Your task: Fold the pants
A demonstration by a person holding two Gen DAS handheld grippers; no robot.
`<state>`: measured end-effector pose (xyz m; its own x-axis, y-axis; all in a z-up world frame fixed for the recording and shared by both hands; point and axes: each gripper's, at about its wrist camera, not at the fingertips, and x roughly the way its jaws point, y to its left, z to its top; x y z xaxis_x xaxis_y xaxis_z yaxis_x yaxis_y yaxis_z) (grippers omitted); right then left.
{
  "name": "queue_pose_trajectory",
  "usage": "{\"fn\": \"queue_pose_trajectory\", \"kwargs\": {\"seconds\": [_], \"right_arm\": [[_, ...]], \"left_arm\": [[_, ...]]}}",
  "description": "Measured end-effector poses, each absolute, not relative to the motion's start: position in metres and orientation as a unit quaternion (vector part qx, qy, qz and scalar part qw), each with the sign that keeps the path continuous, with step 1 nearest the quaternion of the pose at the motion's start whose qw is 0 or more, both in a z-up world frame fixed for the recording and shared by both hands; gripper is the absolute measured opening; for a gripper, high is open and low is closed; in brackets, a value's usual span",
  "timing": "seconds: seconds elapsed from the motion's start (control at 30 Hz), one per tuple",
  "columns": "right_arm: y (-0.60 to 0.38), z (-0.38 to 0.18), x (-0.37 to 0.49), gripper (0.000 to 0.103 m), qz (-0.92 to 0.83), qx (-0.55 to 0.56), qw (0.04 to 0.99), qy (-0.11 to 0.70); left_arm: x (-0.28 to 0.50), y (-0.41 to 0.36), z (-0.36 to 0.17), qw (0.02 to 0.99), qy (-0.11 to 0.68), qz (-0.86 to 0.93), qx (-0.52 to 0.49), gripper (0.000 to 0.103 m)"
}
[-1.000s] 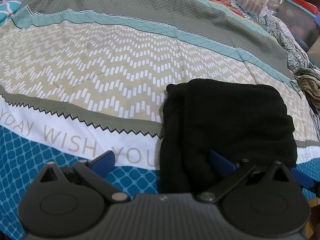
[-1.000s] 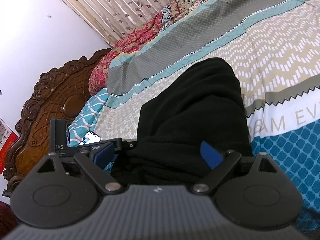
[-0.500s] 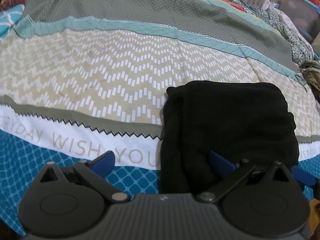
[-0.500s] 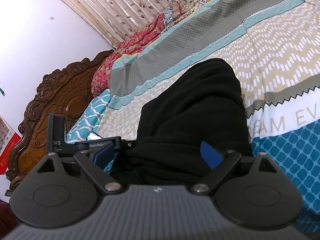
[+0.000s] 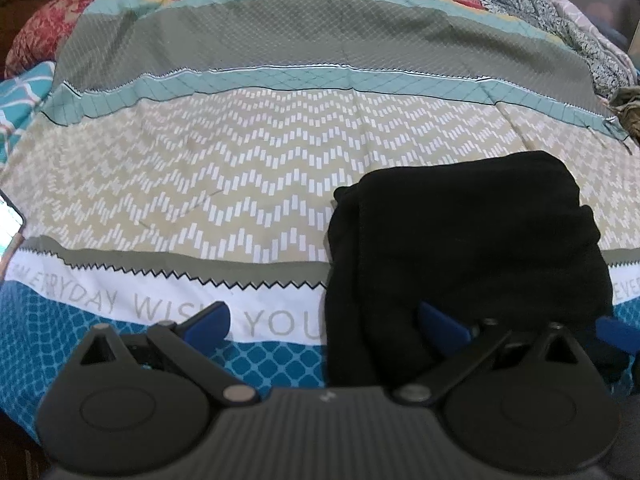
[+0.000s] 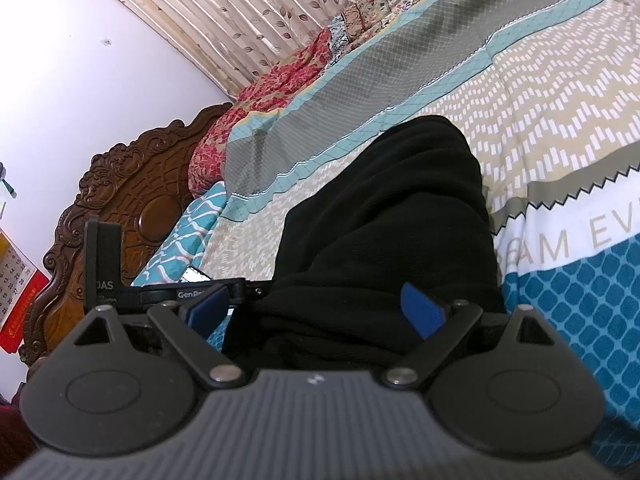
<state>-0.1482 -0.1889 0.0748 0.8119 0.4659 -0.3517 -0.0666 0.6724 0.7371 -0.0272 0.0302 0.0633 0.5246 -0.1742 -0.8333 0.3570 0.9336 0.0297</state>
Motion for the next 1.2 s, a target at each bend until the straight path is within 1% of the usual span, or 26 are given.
{"fn": "queue_pose_trajectory", "kwargs": {"seconds": [0.23, 0.67, 0.8, 0.9, 1.03, 1.13, 1.2], "right_arm": [[-0.189, 0.074, -0.15, 0.095, 0.154, 0.38, 0.873, 0.264], [-0.188, 0.074, -0.15, 0.095, 0.153, 0.379, 0.873, 0.265], [-0.182, 0.079, -0.149, 0.095, 0.148, 0.363, 0.879, 0.271], [-0.175, 0.093, -0.154, 0.092, 0.141, 0.327, 0.895, 0.269], [-0.182, 0.104, -0.163, 0.08, 0.132, 0.328, 0.904, 0.242], [-0.195, 0.108, -0.172, 0.079, 0.106, 0.327, 0.912, 0.224], [-0.206, 0.105, -0.174, 0.079, 0.085, 0.331, 0.912, 0.226]], "left_arm": [[-0.032, 0.022, 0.065, 0.873, 0.445, -0.146, 0.137, 0.103], [-0.034, 0.019, 0.066, 0.874, 0.437, -0.144, 0.159, 0.103], [-0.033, 0.022, 0.074, 0.874, 0.432, -0.151, 0.163, 0.103], [-0.031, 0.038, 0.091, 0.89, 0.406, -0.156, 0.135, 0.103], [-0.018, 0.071, 0.104, 0.892, 0.412, -0.181, 0.041, 0.103], [-0.008, 0.087, 0.101, 0.877, 0.435, -0.205, -0.014, 0.103], [-0.005, 0.092, 0.092, 0.858, 0.458, -0.231, -0.042, 0.103]]}}
